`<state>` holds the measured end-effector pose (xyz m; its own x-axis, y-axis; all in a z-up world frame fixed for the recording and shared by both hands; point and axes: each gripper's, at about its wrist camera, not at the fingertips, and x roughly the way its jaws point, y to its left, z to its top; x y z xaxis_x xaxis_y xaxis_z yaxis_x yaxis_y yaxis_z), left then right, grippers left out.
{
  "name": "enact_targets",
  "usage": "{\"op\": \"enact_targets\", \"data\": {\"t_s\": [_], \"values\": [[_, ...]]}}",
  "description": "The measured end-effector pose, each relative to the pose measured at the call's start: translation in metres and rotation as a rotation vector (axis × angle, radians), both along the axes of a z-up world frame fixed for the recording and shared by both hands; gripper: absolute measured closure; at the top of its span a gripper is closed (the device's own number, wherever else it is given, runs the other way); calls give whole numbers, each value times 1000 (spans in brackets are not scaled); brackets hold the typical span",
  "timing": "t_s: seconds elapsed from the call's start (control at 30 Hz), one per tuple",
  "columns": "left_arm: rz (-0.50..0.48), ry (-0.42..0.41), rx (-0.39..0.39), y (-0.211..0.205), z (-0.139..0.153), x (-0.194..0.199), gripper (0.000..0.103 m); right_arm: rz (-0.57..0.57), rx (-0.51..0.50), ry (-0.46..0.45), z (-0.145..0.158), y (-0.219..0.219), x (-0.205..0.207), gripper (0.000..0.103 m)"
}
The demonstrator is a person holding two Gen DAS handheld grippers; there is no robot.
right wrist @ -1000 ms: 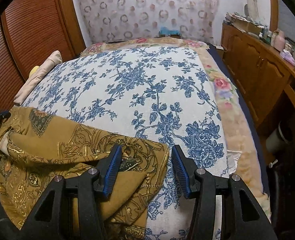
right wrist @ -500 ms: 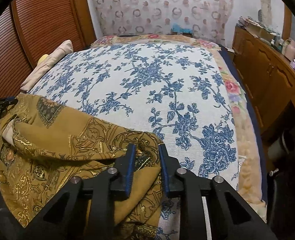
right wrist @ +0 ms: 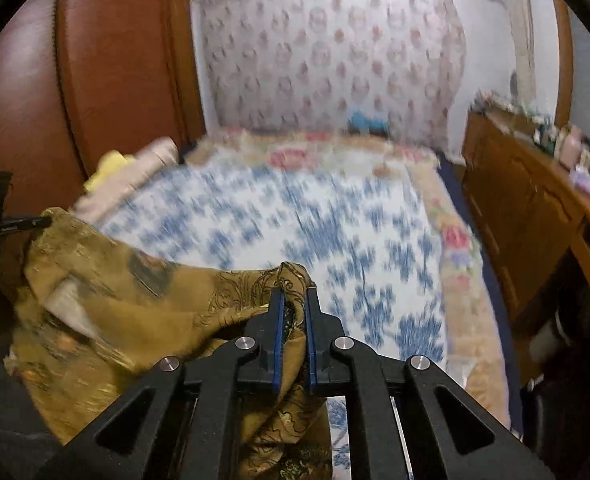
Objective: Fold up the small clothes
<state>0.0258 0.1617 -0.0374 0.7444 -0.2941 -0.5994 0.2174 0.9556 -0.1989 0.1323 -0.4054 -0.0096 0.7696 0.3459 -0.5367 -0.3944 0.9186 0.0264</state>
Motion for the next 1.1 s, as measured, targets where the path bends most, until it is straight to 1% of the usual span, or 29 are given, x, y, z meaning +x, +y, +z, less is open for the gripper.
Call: {"op": "enact_targets", "data": {"t_s": [0.17,0.33,0.47,0.53,0.6,0.77,0.83,0.9,1.03,1.1], "values": [[27,-180,-34,-1,64,-40,96,48,35,-132,59,-1,-43,95],[65,-324,-33,6,127,-61,96,73,66,-273,123,-8,-83,95],[89,-410,-13,12,170,-67,96,77,71,-367,167,-16,-106,95],[100,-449,-8,17,187,-70,96,58,36,-410,185,-16,-117,95],[105,-482,-8,20,202,-74,96,58,34,-443,200,-17,-128,95],[115,-561,21,19,233,-85,96,59,24,-532,229,-15,-154,95],[122,-590,28,20,247,-89,96,57,22,-569,246,-16,-164,95],[127,-621,40,18,261,-91,96,54,18,-600,254,-13,-166,95],[131,-645,66,16,271,-85,96,35,-2,-632,264,-13,-167,95],[143,-638,88,13,268,-73,96,29,-8,-611,249,-7,-161,95]]}}
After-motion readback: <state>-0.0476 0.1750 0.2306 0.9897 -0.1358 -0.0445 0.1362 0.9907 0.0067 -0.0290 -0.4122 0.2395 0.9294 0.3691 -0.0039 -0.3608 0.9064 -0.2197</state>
